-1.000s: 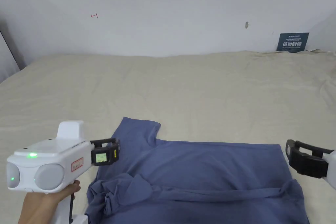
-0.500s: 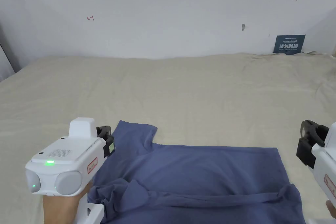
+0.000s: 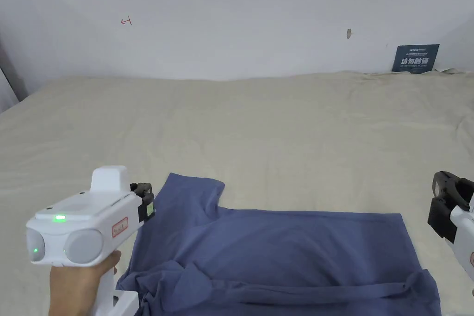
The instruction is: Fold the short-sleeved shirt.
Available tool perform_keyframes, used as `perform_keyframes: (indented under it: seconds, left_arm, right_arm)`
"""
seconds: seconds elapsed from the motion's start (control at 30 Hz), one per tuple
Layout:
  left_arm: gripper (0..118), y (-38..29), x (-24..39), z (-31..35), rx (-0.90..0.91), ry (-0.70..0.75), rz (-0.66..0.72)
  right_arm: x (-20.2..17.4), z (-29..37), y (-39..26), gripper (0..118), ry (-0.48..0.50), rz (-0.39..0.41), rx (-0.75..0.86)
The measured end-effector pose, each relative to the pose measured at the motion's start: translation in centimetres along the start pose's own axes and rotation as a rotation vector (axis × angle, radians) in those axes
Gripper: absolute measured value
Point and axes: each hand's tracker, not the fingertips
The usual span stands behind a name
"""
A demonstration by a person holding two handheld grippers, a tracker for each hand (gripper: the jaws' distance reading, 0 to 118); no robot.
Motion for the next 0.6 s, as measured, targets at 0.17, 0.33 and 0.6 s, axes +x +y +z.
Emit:
perform_keyframes:
  seconds: [0.17,0.33,0.6]
  left_arm:
    - [0,2.4,-1.6,-5.9,-0.136,-0.031,-0.01]
    - [0,3.7,-3.1,-12.8,-0.269,-0.029,0.002]
    - [30,2.1,-4.2,-22.0,-0.516,-0.003,0.023]
  right_arm:
    - [-0.1,-2.2,0.3,0,-0.006,-0.011,-0.024]
    - [-0.1,-4.4,0.2,0,-0.02,-0.015,-0.057]
    - [0.0,-7.4,-0.4,0,-0.047,-0.031,-0.11]
